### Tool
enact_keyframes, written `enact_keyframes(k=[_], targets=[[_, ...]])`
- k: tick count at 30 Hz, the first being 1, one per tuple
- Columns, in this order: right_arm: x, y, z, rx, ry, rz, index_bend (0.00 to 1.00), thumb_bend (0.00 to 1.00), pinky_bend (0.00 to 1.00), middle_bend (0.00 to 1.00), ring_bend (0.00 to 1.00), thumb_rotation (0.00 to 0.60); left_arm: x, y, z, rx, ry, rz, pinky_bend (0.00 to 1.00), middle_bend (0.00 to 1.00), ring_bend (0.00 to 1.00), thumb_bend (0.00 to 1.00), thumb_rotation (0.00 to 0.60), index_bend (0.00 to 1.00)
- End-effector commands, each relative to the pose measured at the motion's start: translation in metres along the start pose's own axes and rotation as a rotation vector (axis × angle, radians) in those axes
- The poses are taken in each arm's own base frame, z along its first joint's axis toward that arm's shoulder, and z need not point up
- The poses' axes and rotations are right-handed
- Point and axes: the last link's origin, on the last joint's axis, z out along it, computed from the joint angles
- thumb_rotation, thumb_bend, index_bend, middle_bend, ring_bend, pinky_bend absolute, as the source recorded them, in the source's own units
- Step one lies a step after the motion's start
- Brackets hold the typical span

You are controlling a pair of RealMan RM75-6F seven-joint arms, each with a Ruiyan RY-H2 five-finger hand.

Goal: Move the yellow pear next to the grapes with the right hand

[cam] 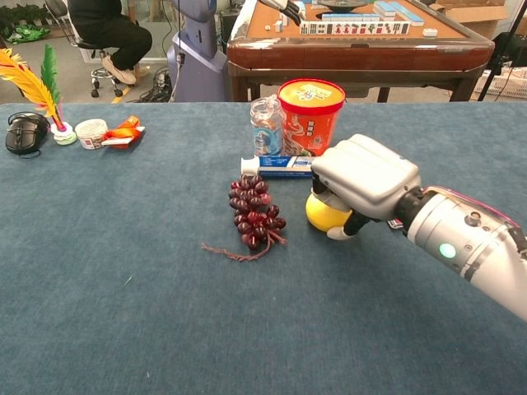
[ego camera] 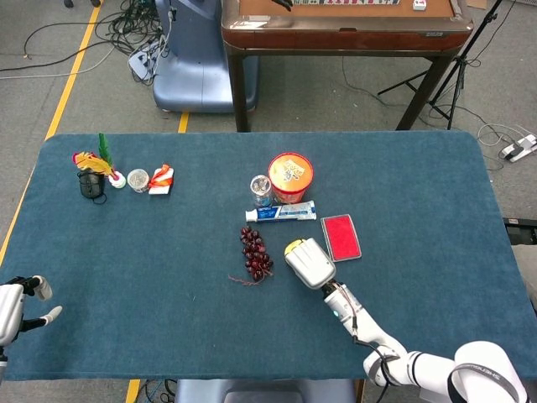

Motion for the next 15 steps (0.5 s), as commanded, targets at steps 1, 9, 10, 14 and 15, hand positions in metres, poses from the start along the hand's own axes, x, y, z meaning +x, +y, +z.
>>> enact_keyframes(k=[1, 9, 10, 14, 15], targets=[[0.001, -0.003, 0.007, 0.006, 0.01, 0.001, 1.0, 0.0, 1.0, 1.0, 1.0, 0.6, 0.0, 0.0, 0.0, 0.001, 0.0, -0.001, 0.61, 0.58, 0.51, 0.12, 0.6, 0.62], [0.004, -0.008, 0.021, 0.022, 0.03, -0.001, 1.0, 0.0, 1.0, 1.0, 1.0, 0.6, 0.001, -0.001, 0.0, 0.004, -0.001, -0.005, 0.61, 0.58, 0.51, 0.12, 0.6, 0.62], [0.005, -0.008, 0.021, 0.022, 0.032, 0.001, 1.0, 0.0, 1.0, 1.0, 1.0, 0.6, 0.001, -0.002, 0.0, 0.005, -0.001, -0.004, 0.61, 0.58, 0.51, 0.12, 0.6, 0.62], [0.007, -0.008, 0.018, 0.026, 0.041, 0.018, 1.0, 0.0, 1.0, 1.0, 1.0, 0.6, 0.0, -0.002, 0.0, 0.005, -0.002, -0.002, 0.61, 0.58, 0.51, 0.12, 0.6, 0.62], [0.008, -0.008, 0.015, 0.031, 0.042, 0.034, 1.0, 0.0, 1.0, 1.0, 1.0, 0.6, 0.0, -0.002, 0.0, 0.005, -0.003, -0.001, 0.61, 0.58, 0.51, 0.12, 0.6, 0.62]])
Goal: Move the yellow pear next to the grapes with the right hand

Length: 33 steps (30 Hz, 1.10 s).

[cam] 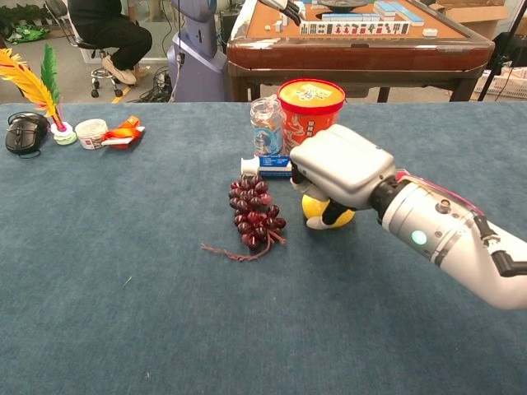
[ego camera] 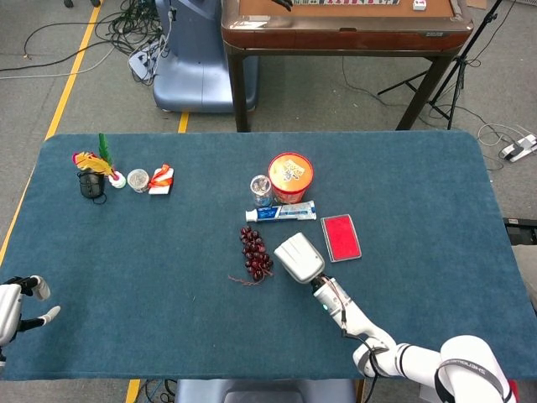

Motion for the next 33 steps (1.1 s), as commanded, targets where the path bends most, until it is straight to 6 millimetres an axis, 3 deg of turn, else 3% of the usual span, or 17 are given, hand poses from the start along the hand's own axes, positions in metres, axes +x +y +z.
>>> enact_keyframes(k=[1, 8, 11, 13, 15, 19, 25, 30, 33], targets=[[0.003, -0.001, -0.006, 0.012, 0.006, 0.028, 1.0, 0.0, 1.0, 1.0, 1.0, 0.6, 0.0, 0.0, 0.0, 0.0, -0.001, 0.002, 0.61, 0.58, 0.51, 0.12, 0.6, 0.62], [0.019, -0.001, -0.036, 0.052, -0.02, 0.05, 0.99, 0.0, 1.0, 0.98, 1.0, 0.6, -0.001, 0.001, 0.0, -0.004, -0.001, 0.009, 0.61, 0.58, 0.51, 0.12, 0.6, 0.62], [0.028, 0.002, -0.056, 0.051, -0.079, 0.014, 0.82, 0.0, 1.0, 0.85, 0.91, 0.6, -0.001, 0.002, 0.0, -0.002, -0.002, 0.013, 0.61, 0.58, 0.51, 0.12, 0.6, 0.62], [0.036, 0.005, -0.071, 0.039, -0.119, -0.007, 0.67, 0.0, 0.94, 0.72, 0.77, 0.6, -0.001, 0.002, 0.0, -0.004, 0.0, 0.013, 0.61, 0.58, 0.51, 0.12, 0.6, 0.62], [0.044, 0.01, -0.084, 0.019, -0.136, -0.009, 0.6, 0.0, 0.85, 0.65, 0.69, 0.6, 0.0, 0.003, 0.0, -0.008, 0.012, 0.007, 0.61, 0.58, 0.51, 0.12, 0.6, 0.6], [0.056, 0.027, -0.112, -0.024, -0.126, -0.009, 0.57, 0.0, 0.68, 0.56, 0.57, 0.6, 0.003, 0.005, 0.0, -0.02, 0.046, -0.008, 0.61, 0.58, 0.51, 0.12, 0.6, 0.53], [0.075, 0.061, -0.163, -0.123, -0.063, -0.003, 0.51, 0.0, 0.47, 0.44, 0.41, 0.6, 0.008, 0.009, -0.004, -0.037, 0.074, 0.004, 0.61, 0.58, 0.51, 0.12, 0.6, 0.32], [0.086, 0.093, -0.21, -0.269, -0.063, 0.017, 0.35, 0.0, 0.4, 0.35, 0.33, 0.6, 0.01, 0.014, -0.008, -0.049, 0.08, 0.025, 0.61, 0.58, 0.51, 0.12, 0.6, 0.3], [0.092, 0.107, -0.235, -0.368, -0.045, 0.039, 0.31, 0.0, 0.39, 0.32, 0.31, 0.6, 0.01, 0.016, -0.01, -0.052, 0.082, 0.043, 0.61, 0.58, 0.5, 0.12, 0.6, 0.31]])
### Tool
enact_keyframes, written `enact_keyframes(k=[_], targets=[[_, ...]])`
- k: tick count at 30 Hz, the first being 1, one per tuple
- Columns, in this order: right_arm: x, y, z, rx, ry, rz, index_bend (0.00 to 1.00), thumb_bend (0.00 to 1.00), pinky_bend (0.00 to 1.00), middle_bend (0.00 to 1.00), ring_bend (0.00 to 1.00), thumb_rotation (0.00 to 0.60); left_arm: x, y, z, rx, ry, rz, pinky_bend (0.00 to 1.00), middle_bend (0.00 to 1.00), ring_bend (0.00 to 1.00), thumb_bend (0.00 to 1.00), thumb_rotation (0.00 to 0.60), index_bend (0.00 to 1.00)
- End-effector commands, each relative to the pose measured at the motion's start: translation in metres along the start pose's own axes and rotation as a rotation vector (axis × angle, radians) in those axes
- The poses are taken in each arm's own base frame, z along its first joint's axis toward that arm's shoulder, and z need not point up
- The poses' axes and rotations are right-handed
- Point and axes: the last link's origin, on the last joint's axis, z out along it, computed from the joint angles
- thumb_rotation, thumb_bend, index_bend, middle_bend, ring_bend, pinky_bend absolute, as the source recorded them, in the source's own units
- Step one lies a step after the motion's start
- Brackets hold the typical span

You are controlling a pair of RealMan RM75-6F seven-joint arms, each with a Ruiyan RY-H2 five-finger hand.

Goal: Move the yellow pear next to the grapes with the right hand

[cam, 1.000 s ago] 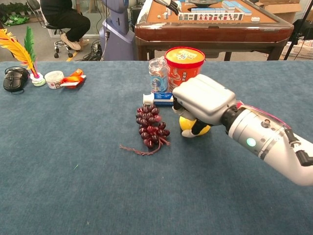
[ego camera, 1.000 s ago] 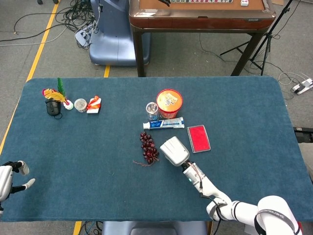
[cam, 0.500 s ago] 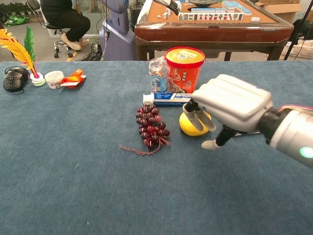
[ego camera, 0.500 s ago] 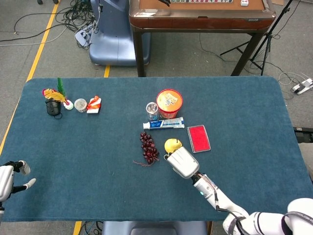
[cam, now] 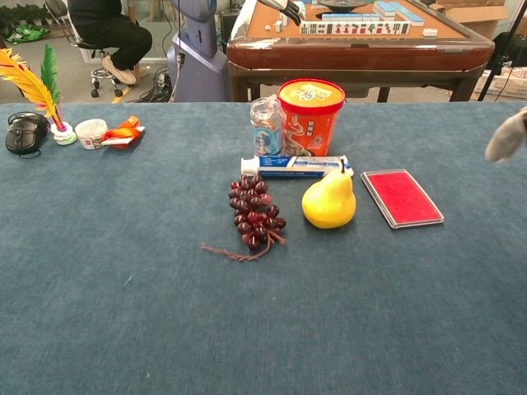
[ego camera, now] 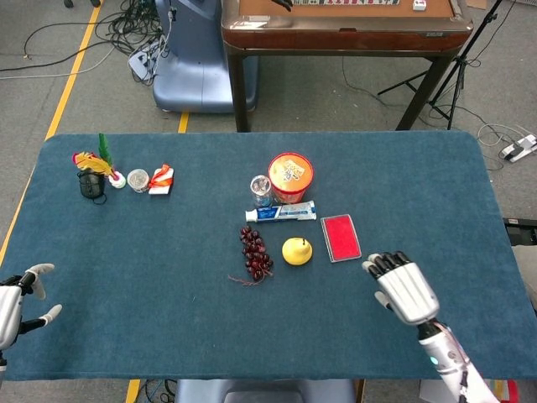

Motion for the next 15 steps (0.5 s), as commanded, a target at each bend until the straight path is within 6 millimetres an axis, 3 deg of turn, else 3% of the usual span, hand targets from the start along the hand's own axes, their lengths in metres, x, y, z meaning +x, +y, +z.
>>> enact_keyframes(k=[1, 6, 15], targets=[[0.006, 0.025, -0.03, -0.119, 0.006, 0.041, 0.31, 0.0, 0.39, 0.32, 0.31, 0.6, 0.0, 0.003, -0.002, -0.004, 0.001, 0.013, 0.61, 0.58, 0.5, 0.12, 0.6, 0.32], [0.005, 0.051, -0.056, -0.245, 0.017, 0.076, 0.31, 0.0, 0.39, 0.32, 0.31, 0.6, 0.002, 0.006, -0.005, -0.015, 0.0, 0.014, 0.61, 0.58, 0.5, 0.12, 0.6, 0.35], [0.019, 0.075, -0.065, -0.326, 0.091, 0.103, 0.31, 0.0, 0.39, 0.32, 0.31, 0.6, -0.001, 0.013, -0.002, -0.041, -0.013, 0.018, 0.61, 0.57, 0.5, 0.12, 0.6, 0.37]])
